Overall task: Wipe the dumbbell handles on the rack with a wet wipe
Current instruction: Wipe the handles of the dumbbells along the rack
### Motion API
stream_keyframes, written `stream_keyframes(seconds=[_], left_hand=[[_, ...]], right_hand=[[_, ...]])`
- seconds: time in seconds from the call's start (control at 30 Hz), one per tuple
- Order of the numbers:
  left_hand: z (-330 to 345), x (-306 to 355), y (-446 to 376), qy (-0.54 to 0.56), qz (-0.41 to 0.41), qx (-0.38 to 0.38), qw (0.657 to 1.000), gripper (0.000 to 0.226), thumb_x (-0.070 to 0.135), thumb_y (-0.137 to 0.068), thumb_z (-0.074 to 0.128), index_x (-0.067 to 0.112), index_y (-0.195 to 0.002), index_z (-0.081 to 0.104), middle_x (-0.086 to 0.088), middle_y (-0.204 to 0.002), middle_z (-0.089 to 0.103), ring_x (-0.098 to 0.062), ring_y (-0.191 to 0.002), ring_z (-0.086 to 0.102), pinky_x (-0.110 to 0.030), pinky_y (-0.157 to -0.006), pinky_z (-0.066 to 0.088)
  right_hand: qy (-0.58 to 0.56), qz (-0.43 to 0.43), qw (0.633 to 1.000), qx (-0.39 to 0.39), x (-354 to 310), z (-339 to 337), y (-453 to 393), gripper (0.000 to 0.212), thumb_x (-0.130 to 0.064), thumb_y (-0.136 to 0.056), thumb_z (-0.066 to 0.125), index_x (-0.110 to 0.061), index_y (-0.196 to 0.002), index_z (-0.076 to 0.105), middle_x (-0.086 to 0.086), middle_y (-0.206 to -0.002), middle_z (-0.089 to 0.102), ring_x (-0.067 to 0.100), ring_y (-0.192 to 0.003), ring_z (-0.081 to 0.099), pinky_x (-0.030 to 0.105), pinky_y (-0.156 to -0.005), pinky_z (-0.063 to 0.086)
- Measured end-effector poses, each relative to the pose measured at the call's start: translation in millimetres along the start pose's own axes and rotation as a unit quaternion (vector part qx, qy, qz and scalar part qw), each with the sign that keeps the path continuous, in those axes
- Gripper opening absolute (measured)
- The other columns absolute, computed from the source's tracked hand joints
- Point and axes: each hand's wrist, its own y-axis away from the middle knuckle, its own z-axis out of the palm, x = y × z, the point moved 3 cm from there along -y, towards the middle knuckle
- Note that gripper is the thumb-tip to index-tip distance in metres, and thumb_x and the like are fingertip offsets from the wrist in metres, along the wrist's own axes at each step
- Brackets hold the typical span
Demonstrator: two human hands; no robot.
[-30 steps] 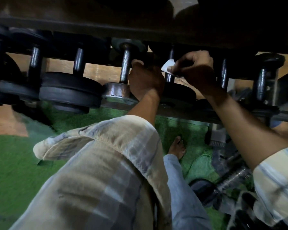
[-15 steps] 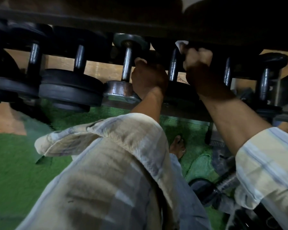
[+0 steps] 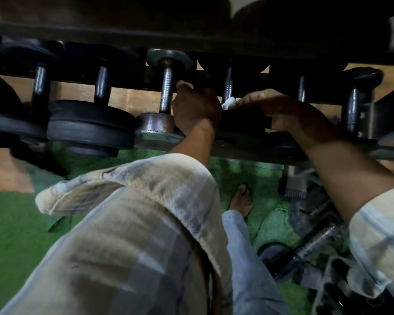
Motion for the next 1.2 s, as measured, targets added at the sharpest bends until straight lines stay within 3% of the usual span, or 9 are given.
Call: stream_keyframes(seconds=[0.27,0.37,0.5,0.6,0.77,0.87,0.93,1.1,1.2], left_hand=[[-1,0,-2,-0.001,-0.001,0.002,1.000,0.029,0.030,-0.091,0.059,0.015,-0.115,0.060,-0.006,-0.115,0.070,-0.027,-0.115,0.061,-0.033,-0.094,0.044],[0,-1,-1,0.001,0.004,-0.002,1.000,0.028,0.030,-0.090,0.059,0.014,-0.114,0.060,-0.007,-0.115,0.070,-0.027,-0.115,0.061,-0.033,-0.094,0.045],[0,-2,-2,-0.005,0.006,0.000,1.000,0.027,0.028,-0.091,0.059,0.015,-0.114,0.061,-0.006,-0.113,0.069,-0.027,-0.114,0.061,-0.032,-0.091,0.043],[0,-1,-2,-0.005,0.005,0.007,1.000,0.027,0.030,-0.092,0.058,0.015,-0.114,0.061,-0.006,-0.113,0.070,-0.027,-0.114,0.061,-0.032,-0.090,0.043],[0,-1,-3,0.001,-0.001,0.005,1.000,0.026,0.031,-0.091,0.060,0.015,-0.111,0.061,-0.006,-0.110,0.071,-0.028,-0.112,0.062,-0.033,-0.090,0.045],[-1,-1,-3,0.000,0.003,0.004,1.000,0.025,0.030,-0.090,0.059,0.015,-0.110,0.062,-0.005,-0.110,0.071,-0.027,-0.112,0.062,-0.033,-0.089,0.044],[-1,0,-2,0.000,-0.003,0.001,1.000,0.025,0.030,-0.090,0.060,0.016,-0.111,0.062,-0.005,-0.112,0.070,-0.027,-0.113,0.062,-0.032,-0.089,0.043],[-2,0,-1,0.007,-0.011,-0.003,1.000,0.025,0.031,-0.090,0.063,0.017,-0.111,0.062,-0.004,-0.113,0.071,-0.026,-0.113,0.062,-0.031,-0.088,0.044],[-1,1,-2,0.011,-0.011,0.001,1.000,0.024,0.031,-0.088,0.065,0.018,-0.108,0.063,-0.003,-0.110,0.071,-0.025,-0.111,0.063,-0.031,-0.088,0.044]], right_hand=[[-0.120,-0.015,0.957,0.264,-34,9,-30,0.043,-0.037,-0.068,0.094,-0.010,-0.093,0.072,0.002,-0.072,0.070,0.008,-0.050,0.060,0.022,-0.048,0.049],[-0.211,0.000,0.928,0.307,-36,12,-39,0.033,-0.022,-0.080,0.085,-0.008,-0.105,0.068,0.002,-0.076,0.069,0.004,-0.043,0.055,0.019,-0.045,0.044],[-0.294,0.012,0.908,0.299,-31,16,-40,0.003,-0.012,-0.090,0.068,-0.010,-0.091,0.066,-0.002,-0.061,0.057,0.007,-0.042,0.045,0.019,-0.044,0.035],[-0.325,0.027,0.912,0.249,-29,24,-39,0.011,-0.013,-0.090,0.060,-0.015,-0.079,0.061,-0.004,-0.057,0.047,0.009,-0.046,0.042,0.017,-0.046,0.034],[-0.434,0.006,0.894,0.110,-29,32,-30,0.029,-0.015,-0.091,0.053,-0.008,-0.063,0.060,0.000,-0.053,0.060,0.012,-0.046,0.061,0.018,-0.046,0.047],[-0.385,-0.016,0.922,0.025,-37,37,-41,0.013,-0.006,-0.074,0.062,-0.002,-0.083,0.071,0.011,-0.087,0.073,0.025,-0.084,0.074,0.032,-0.086,0.059],[-0.295,-0.003,0.956,-0.001,-40,40,-50,0.033,-0.004,-0.060,0.073,-0.004,-0.093,0.073,0.010,-0.103,0.072,0.025,-0.099,0.070,0.040,-0.109,0.048],[-0.011,0.030,0.999,0.013,-46,44,-59,0.073,-0.022,-0.054,0.084,-0.005,-0.123,0.068,0.010,-0.127,0.068,0.027,-0.121,0.060,0.041,-0.111,0.042],[0.060,0.039,0.997,0.036,-50,50,-56,0.056,-0.018,-0.074,0.080,-0.003,-0.125,0.065,0.008,-0.123,0.061,0.026,-0.124,0.054,0.032,-0.102,0.044]])
